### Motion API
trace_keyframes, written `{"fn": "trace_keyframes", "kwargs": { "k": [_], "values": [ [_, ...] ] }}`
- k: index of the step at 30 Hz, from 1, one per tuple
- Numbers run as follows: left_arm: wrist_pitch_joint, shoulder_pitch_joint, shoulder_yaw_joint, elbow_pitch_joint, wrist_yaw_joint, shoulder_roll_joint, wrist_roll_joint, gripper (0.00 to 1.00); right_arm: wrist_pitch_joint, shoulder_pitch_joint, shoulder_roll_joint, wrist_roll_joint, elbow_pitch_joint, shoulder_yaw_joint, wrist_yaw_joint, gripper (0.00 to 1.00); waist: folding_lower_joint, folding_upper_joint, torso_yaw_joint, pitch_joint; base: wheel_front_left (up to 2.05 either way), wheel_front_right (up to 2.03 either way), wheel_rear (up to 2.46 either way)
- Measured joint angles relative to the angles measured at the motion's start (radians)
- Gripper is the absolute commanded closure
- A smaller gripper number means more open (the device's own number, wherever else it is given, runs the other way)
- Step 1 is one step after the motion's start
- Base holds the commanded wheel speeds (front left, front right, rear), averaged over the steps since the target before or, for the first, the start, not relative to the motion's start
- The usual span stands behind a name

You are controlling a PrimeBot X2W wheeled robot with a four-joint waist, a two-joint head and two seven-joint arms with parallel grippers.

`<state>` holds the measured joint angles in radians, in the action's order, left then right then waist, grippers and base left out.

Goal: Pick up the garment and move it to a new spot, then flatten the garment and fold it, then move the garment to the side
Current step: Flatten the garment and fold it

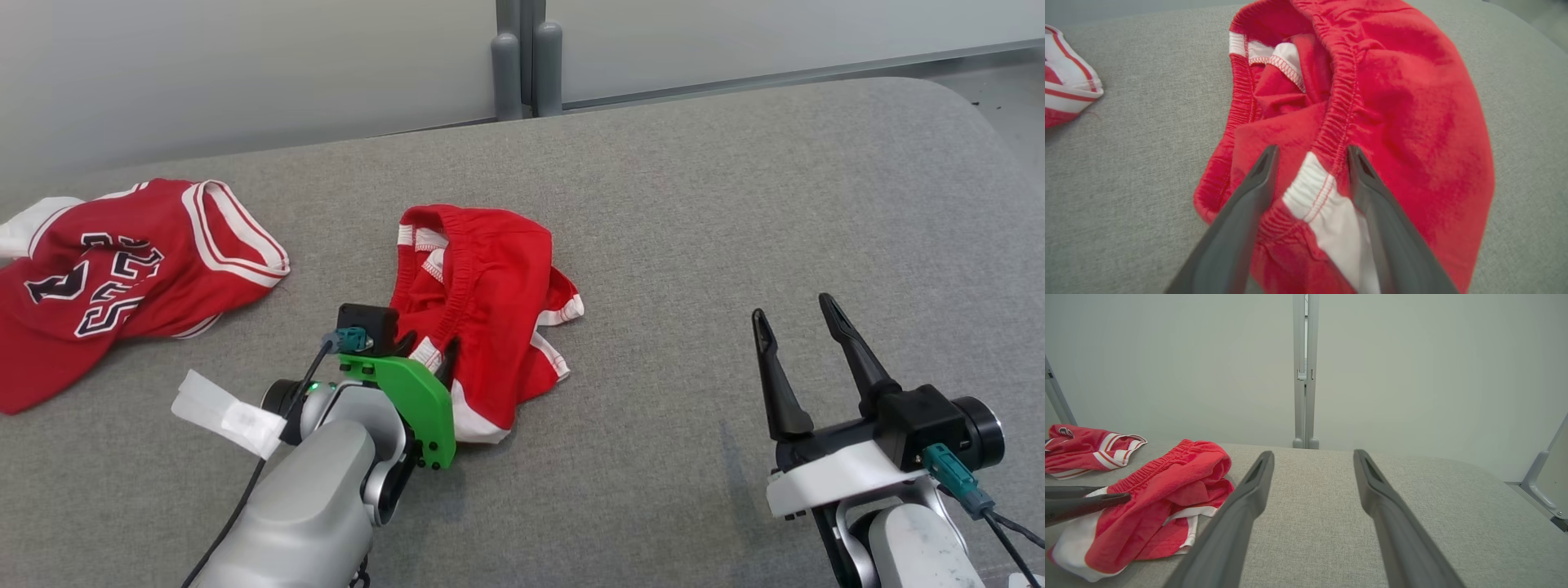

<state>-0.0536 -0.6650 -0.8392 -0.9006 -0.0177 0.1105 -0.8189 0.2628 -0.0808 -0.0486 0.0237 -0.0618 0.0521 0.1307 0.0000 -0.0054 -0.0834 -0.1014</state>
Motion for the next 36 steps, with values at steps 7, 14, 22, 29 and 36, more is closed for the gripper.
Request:
{"fn": "trace_keyframes", "kwargs": {
  "k": [7,14,22,29,36],
  "values": [
    [-0.066,0.015,0.034,0.035,-0.018,0.024,-0.016,1.00,0.000,0.004,0.000,0.000,0.000,-0.006,0.000,0.00,0.0000,0.0000,0.010,0.008,0.00,0.00,0.00],
    [-0.145,0.063,0.122,0.102,-0.090,0.076,-0.063,1.00,0.000,0.018,0.000,0.000,-0.002,-0.011,0.000,0.00,0.0000,0.0000,0.037,0.025,0.00,0.00,0.00],
    [-0.158,0.164,0.182,0.156,-0.159,0.134,-0.114,1.00,0.000,0.030,0.000,0.000,-0.011,-0.006,0.000,0.00,0.0000,0.0000,0.065,0.040,0.00,0.00,0.00],
    [-0.150,0.207,0.181,0.179,-0.176,0.154,-0.120,1.00,0.000,0.030,0.000,0.001,-0.024,0.006,0.000,0.00,0.0000,0.0000,0.075,0.042,0.00,0.00,0.00],
    [-0.142,0.228,0.186,0.154,-0.177,0.153,-0.135,0.00,0.000,0.029,0.000,0.001,-0.028,0.015,0.000,0.00,0.0000,0.0000,0.070,0.037,0.00,0.00,0.00]
  ]
}}
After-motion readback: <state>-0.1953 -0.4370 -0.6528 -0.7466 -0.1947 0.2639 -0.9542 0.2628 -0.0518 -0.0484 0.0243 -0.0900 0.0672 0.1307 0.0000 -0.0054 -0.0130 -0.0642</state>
